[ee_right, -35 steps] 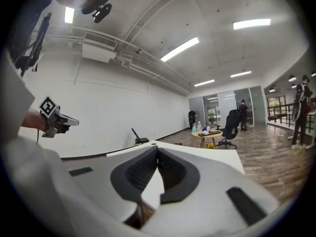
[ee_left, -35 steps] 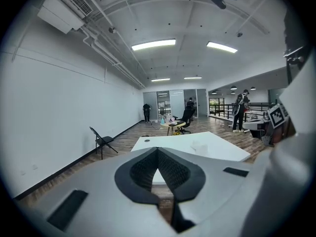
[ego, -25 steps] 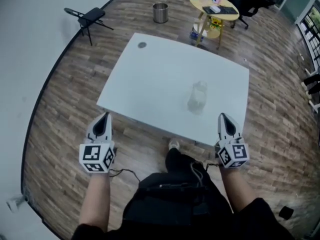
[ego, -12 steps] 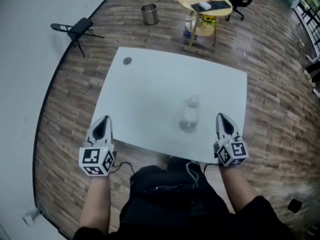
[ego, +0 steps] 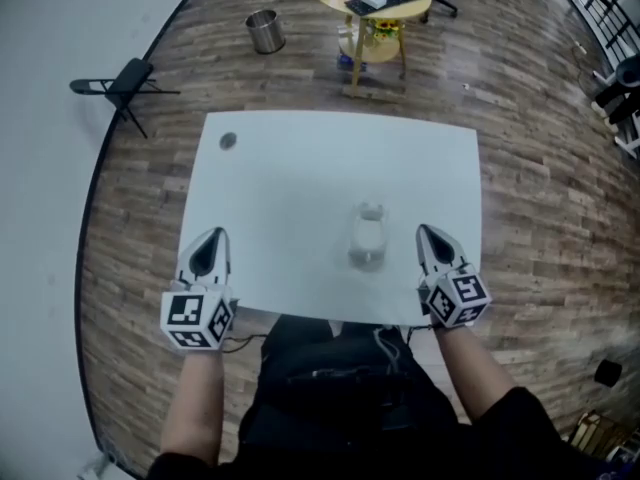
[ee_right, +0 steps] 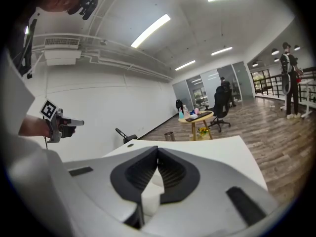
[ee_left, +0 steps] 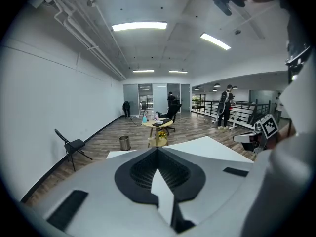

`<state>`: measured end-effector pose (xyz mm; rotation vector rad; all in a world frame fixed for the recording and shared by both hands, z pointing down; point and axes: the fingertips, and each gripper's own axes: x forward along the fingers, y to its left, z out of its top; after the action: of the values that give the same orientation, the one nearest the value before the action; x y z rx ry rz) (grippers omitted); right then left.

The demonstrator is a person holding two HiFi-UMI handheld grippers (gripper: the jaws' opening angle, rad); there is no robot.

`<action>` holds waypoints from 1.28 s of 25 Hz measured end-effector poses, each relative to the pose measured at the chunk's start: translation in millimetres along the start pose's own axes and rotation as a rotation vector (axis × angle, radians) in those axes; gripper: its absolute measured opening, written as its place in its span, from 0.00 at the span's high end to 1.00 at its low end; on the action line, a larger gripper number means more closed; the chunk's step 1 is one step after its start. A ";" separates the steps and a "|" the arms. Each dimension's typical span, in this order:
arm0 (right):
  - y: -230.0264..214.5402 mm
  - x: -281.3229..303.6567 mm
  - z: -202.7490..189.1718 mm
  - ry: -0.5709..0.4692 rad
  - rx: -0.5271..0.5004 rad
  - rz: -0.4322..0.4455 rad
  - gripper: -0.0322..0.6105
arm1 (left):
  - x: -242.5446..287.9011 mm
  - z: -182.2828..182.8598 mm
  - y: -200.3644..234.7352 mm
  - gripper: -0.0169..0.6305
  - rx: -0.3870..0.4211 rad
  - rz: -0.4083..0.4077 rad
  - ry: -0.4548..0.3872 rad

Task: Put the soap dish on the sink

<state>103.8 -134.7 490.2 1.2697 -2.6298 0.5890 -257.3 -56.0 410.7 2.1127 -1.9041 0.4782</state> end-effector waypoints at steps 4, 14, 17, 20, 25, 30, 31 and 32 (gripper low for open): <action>9.4 9.4 -17.6 0.082 0.091 0.033 0.95 | 32.1 9.0 -2.8 0.99 0.023 -0.099 -0.007; 19.9 24.0 -32.4 0.170 0.123 -0.054 0.95 | 98.4 3.9 -16.6 0.99 0.036 -0.314 0.035; 23.5 30.2 -44.4 0.228 0.113 -0.061 0.95 | 111.3 -8.0 -26.2 0.99 0.038 -0.360 0.057; 18.7 36.0 -58.4 0.244 0.150 -0.076 0.94 | 122.8 -17.2 -32.8 0.99 0.030 -0.378 0.076; 9.0 45.0 -74.9 0.272 0.183 -0.071 0.93 | 130.1 -19.3 -40.8 0.99 0.051 -0.389 0.093; -8.9 60.7 -102.9 0.360 0.210 -0.082 0.73 | 136.2 -26.8 -33.2 0.99 0.053 -0.370 0.120; -11.6 63.3 -106.8 0.371 0.226 -0.078 0.72 | 137.2 -28.6 -32.7 0.99 0.058 -0.369 0.127; -13.6 65.4 -110.1 0.381 0.244 -0.071 0.70 | 138.0 -30.0 -32.5 0.99 0.059 -0.367 0.135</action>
<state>70.8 -143.4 614.3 1.1664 -2.2428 1.0502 -214.9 -165.8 495.2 2.3318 -1.4033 0.5821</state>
